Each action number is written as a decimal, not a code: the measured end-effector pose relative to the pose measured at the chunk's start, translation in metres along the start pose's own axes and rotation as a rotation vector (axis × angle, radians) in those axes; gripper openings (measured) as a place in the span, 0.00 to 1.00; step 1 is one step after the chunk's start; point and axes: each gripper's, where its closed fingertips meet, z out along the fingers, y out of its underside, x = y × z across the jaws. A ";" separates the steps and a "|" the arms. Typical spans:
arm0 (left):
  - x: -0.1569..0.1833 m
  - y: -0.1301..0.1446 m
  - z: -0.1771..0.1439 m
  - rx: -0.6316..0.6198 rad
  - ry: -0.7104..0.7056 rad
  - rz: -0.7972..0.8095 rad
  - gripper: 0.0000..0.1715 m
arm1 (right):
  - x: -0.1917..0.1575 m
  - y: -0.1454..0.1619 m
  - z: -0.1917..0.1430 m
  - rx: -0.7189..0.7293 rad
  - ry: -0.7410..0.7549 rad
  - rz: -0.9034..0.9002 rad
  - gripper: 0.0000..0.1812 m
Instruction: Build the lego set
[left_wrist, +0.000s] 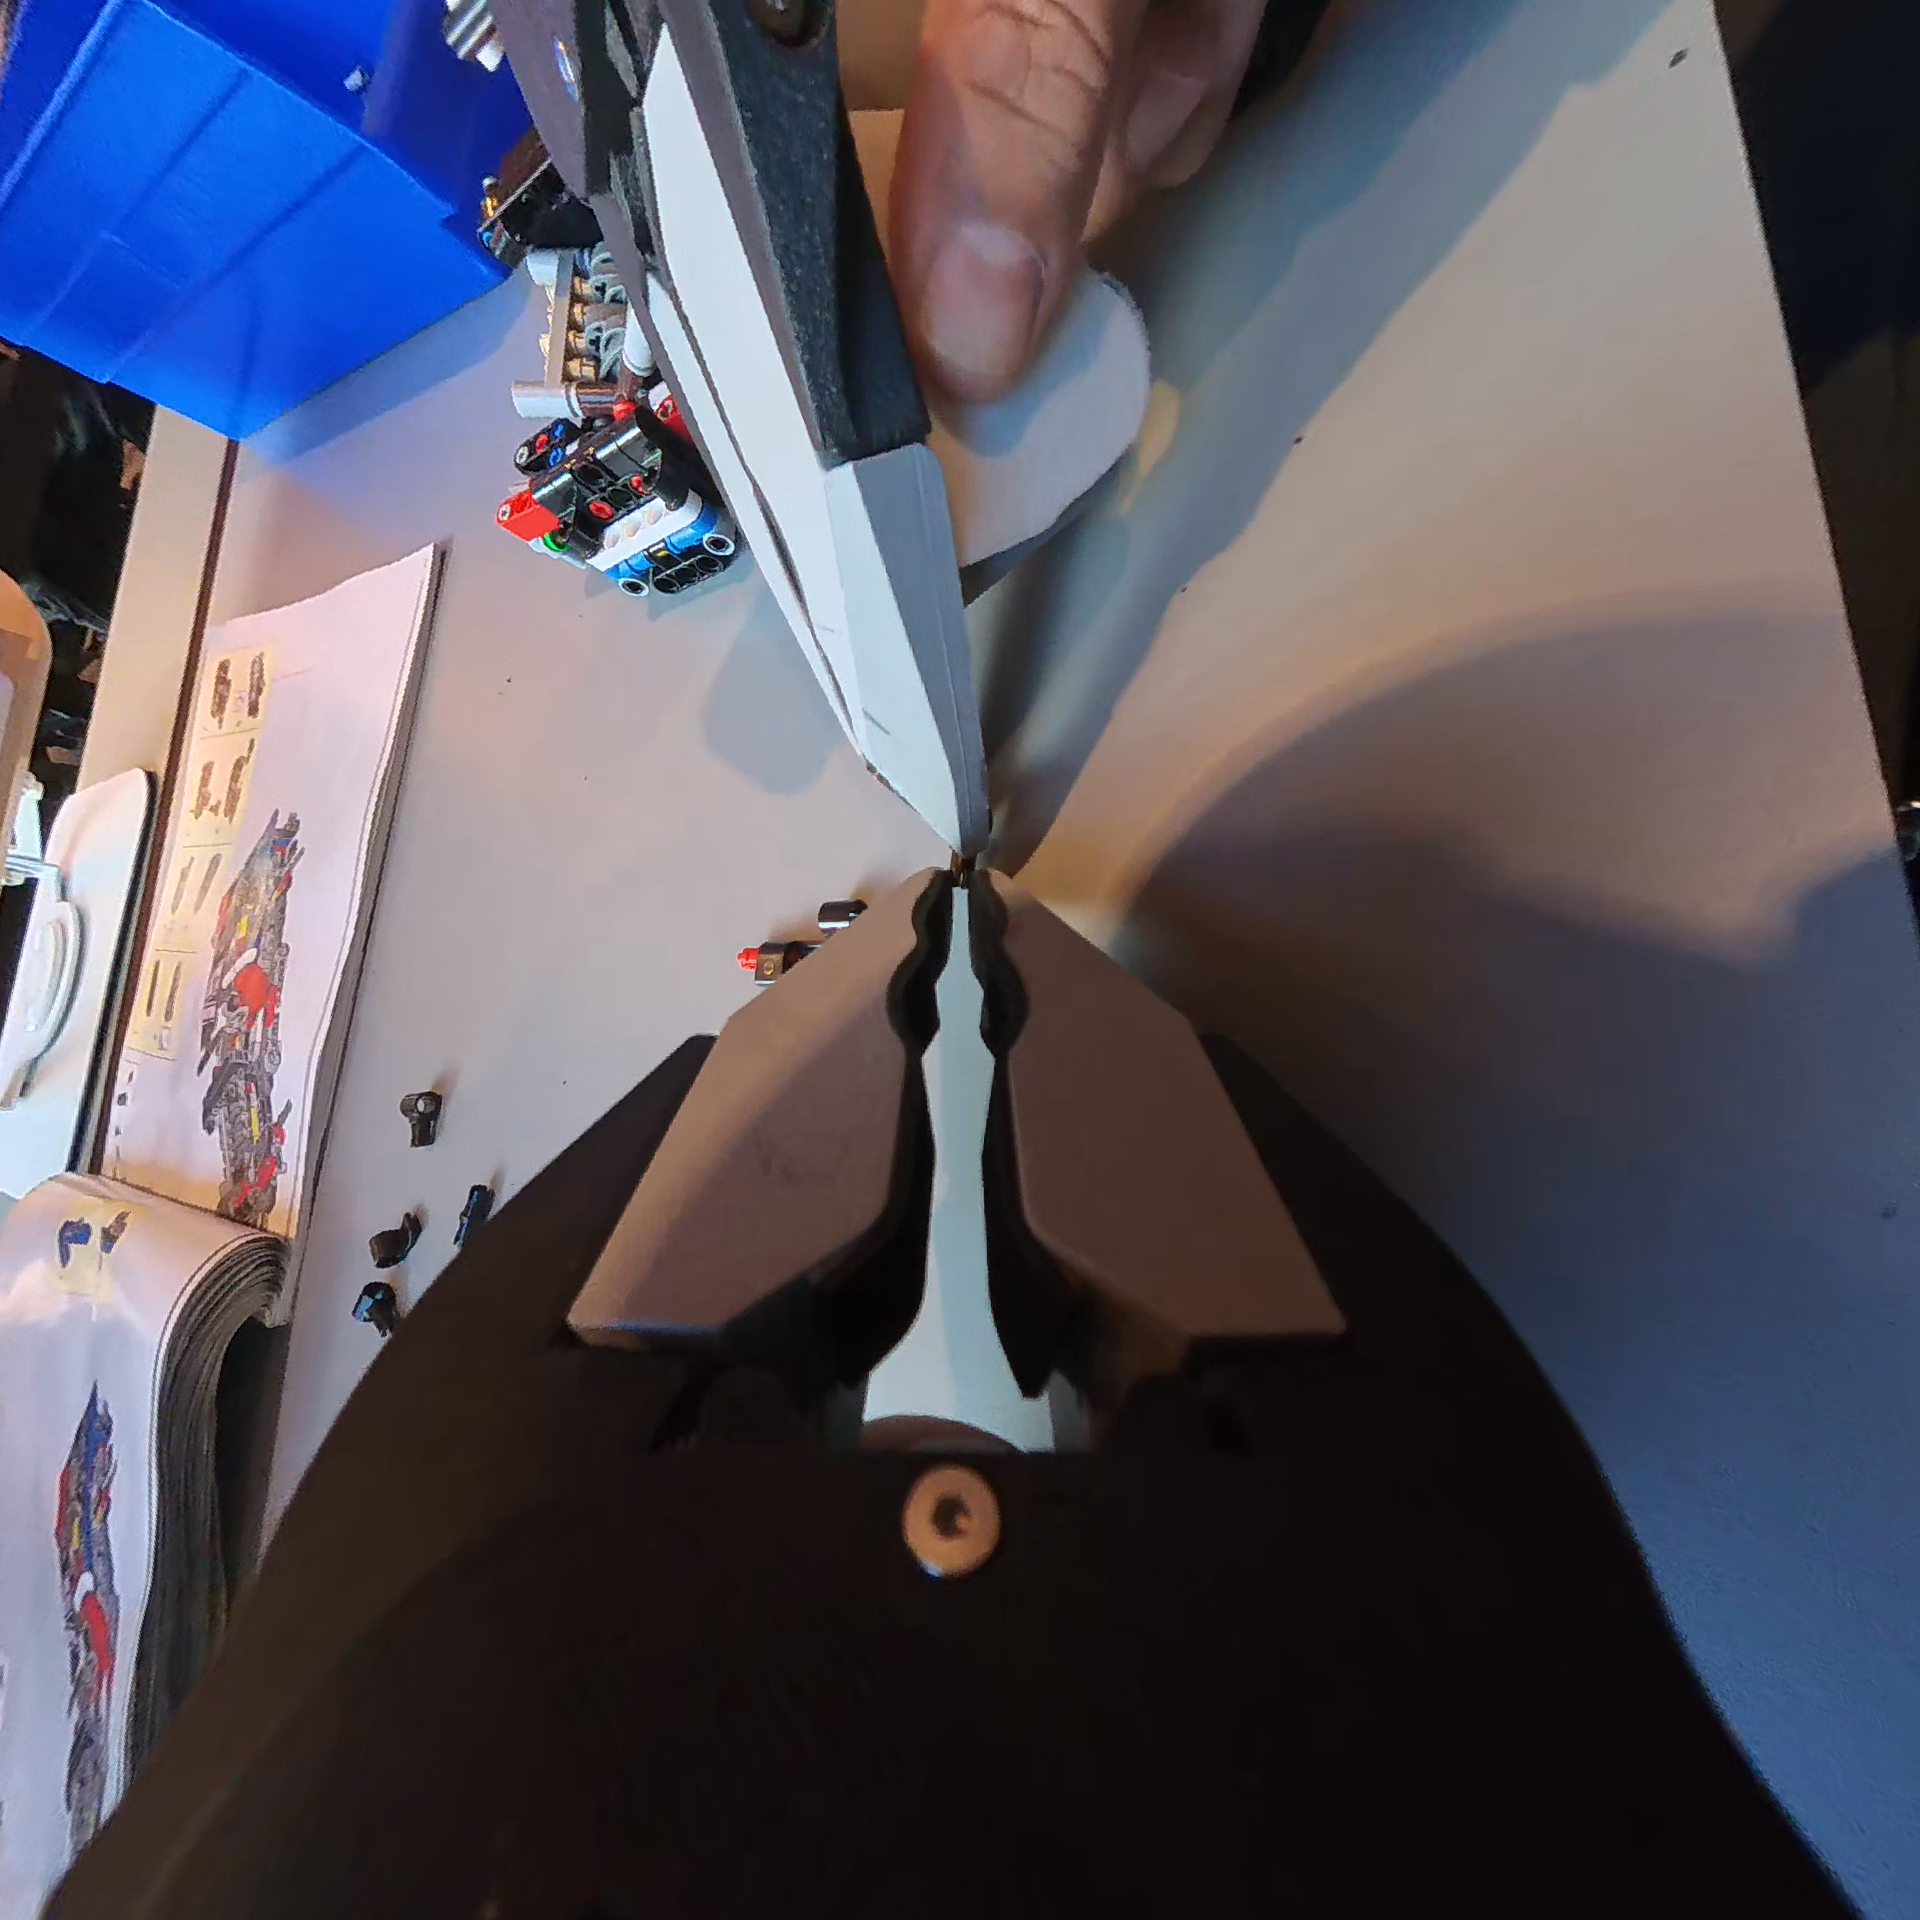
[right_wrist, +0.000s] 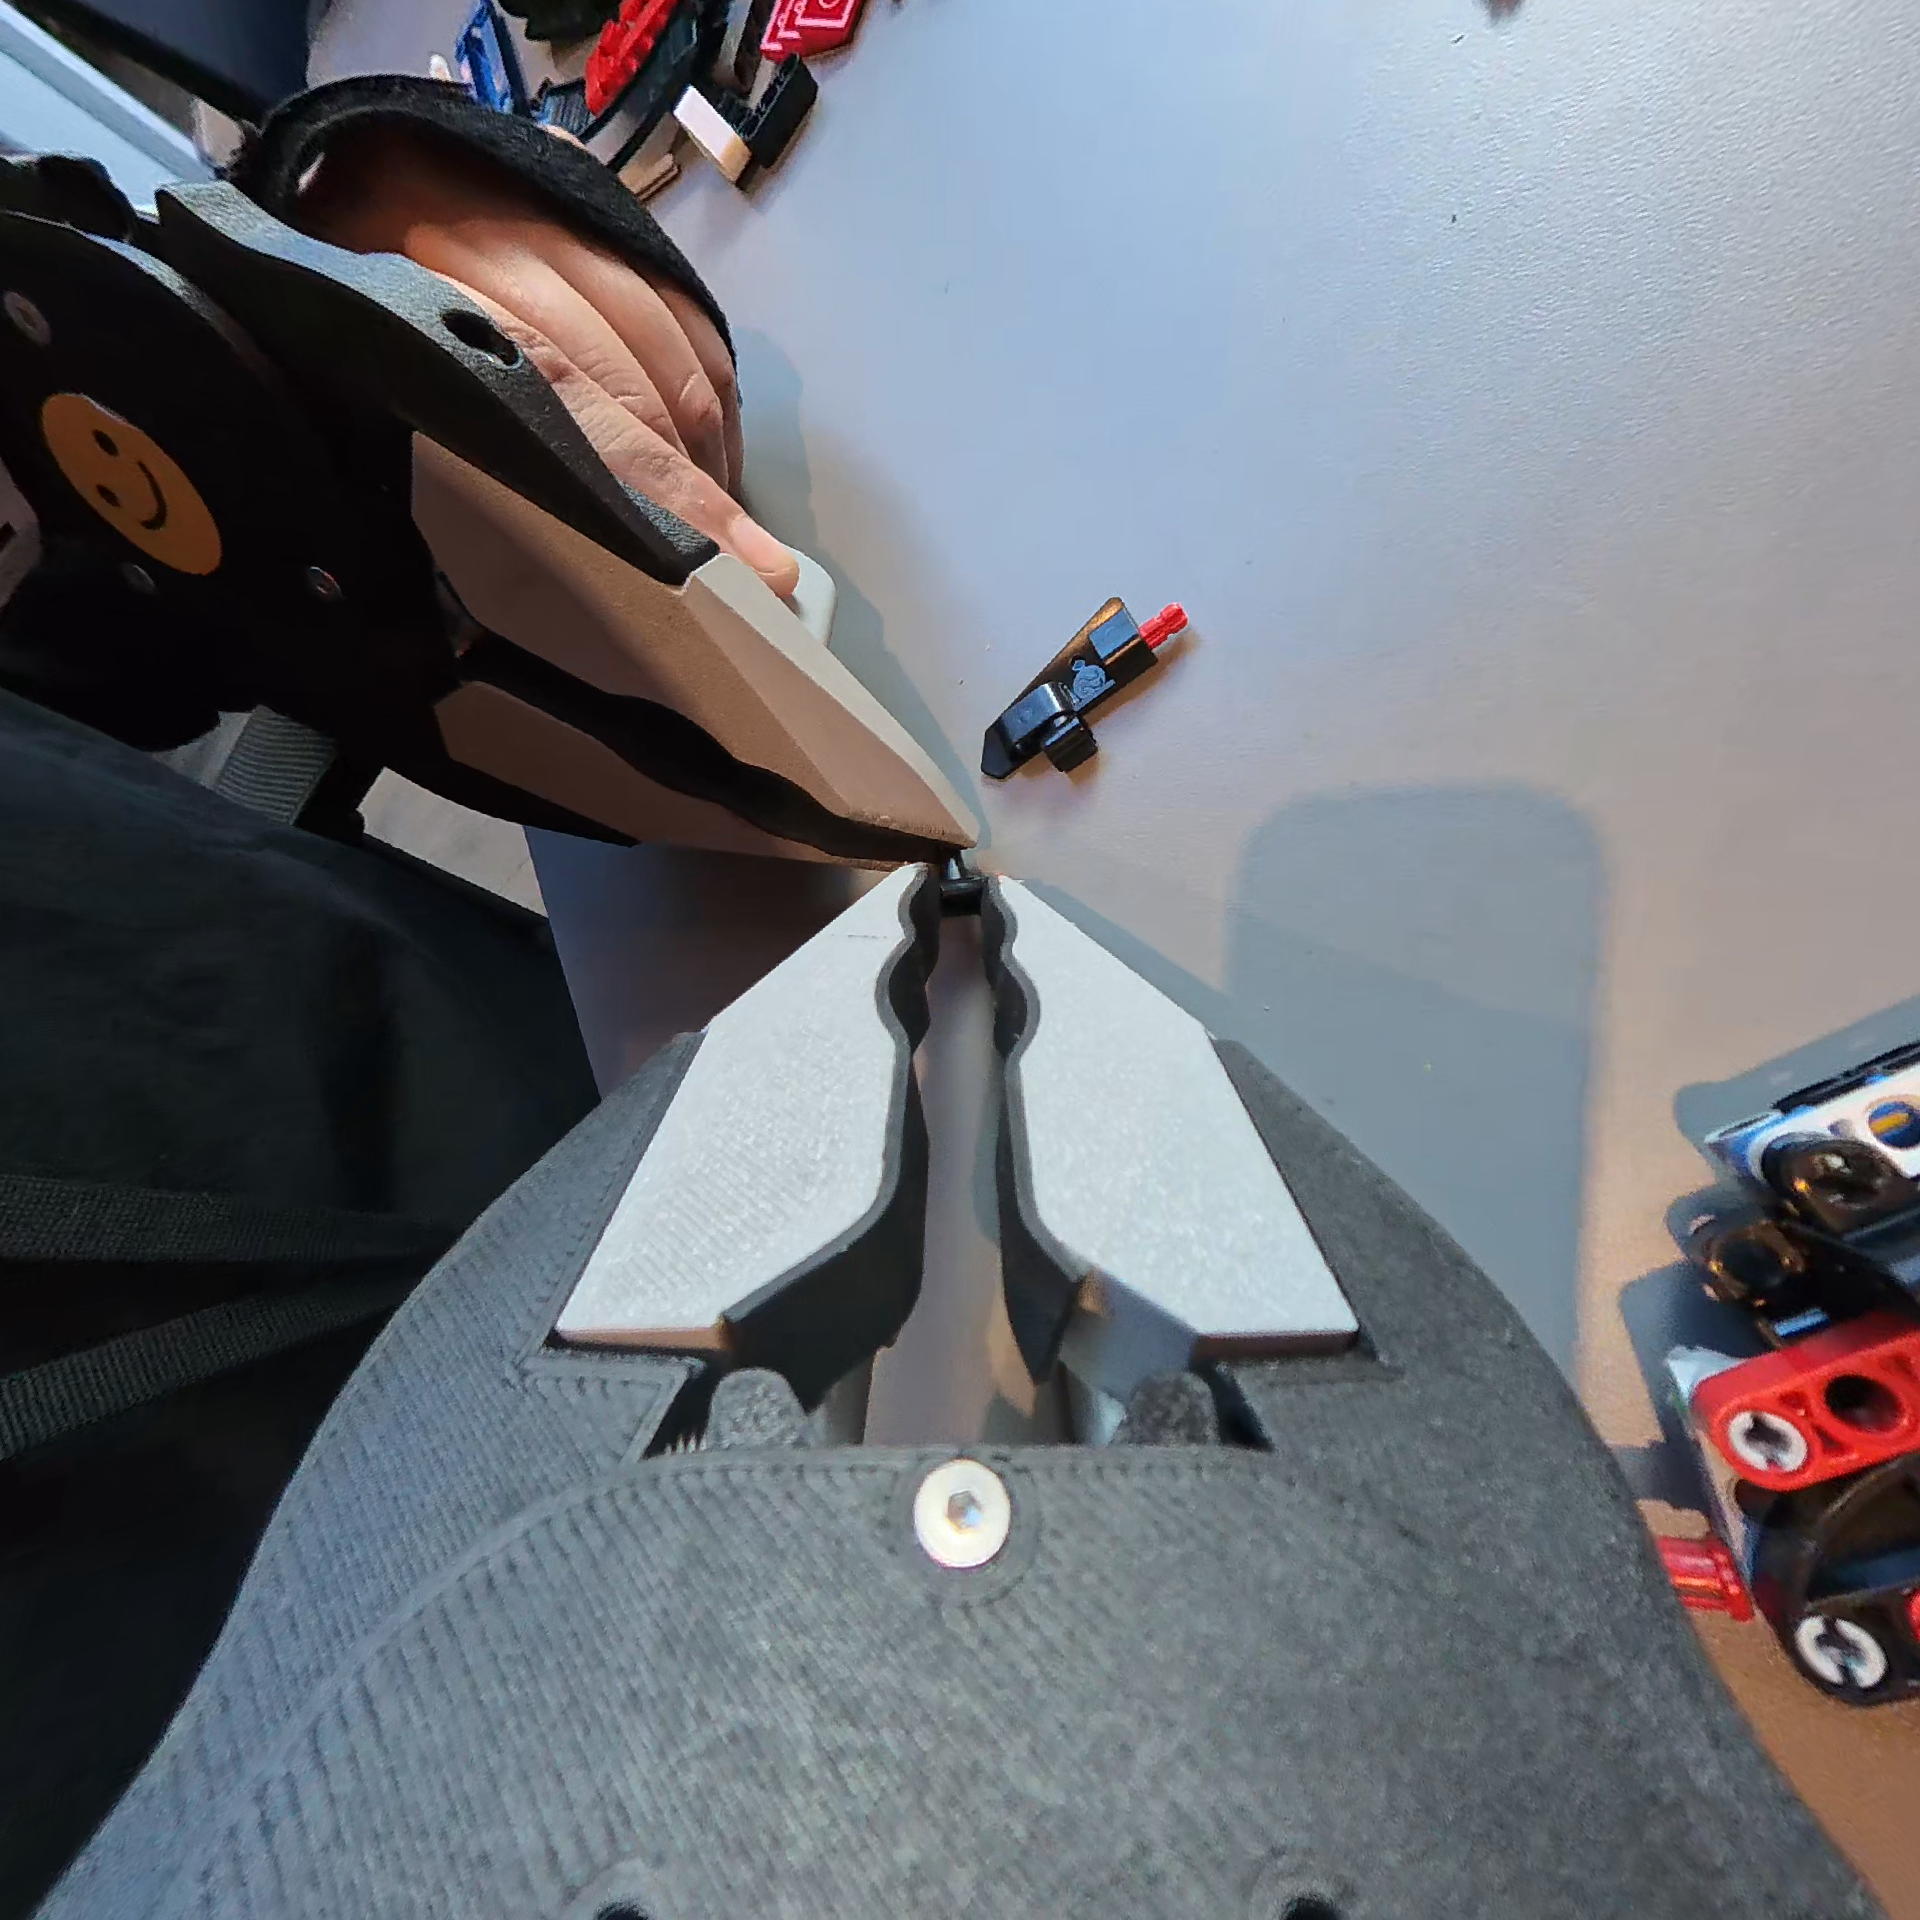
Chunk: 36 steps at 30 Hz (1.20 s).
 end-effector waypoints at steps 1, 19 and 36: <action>0.000 0.000 0.000 -0.002 -0.002 0.003 0.00 | 0.000 0.000 0.000 0.001 0.005 -0.004 0.03; 0.000 0.000 0.000 -0.003 -0.007 0.003 0.00 | 0.000 0.000 0.000 0.003 0.032 -0.020 0.03; -0.020 -0.008 -0.022 0.151 -0.005 -0.172 0.16 | 0.007 -0.006 -0.013 0.112 0.137 -0.257 0.03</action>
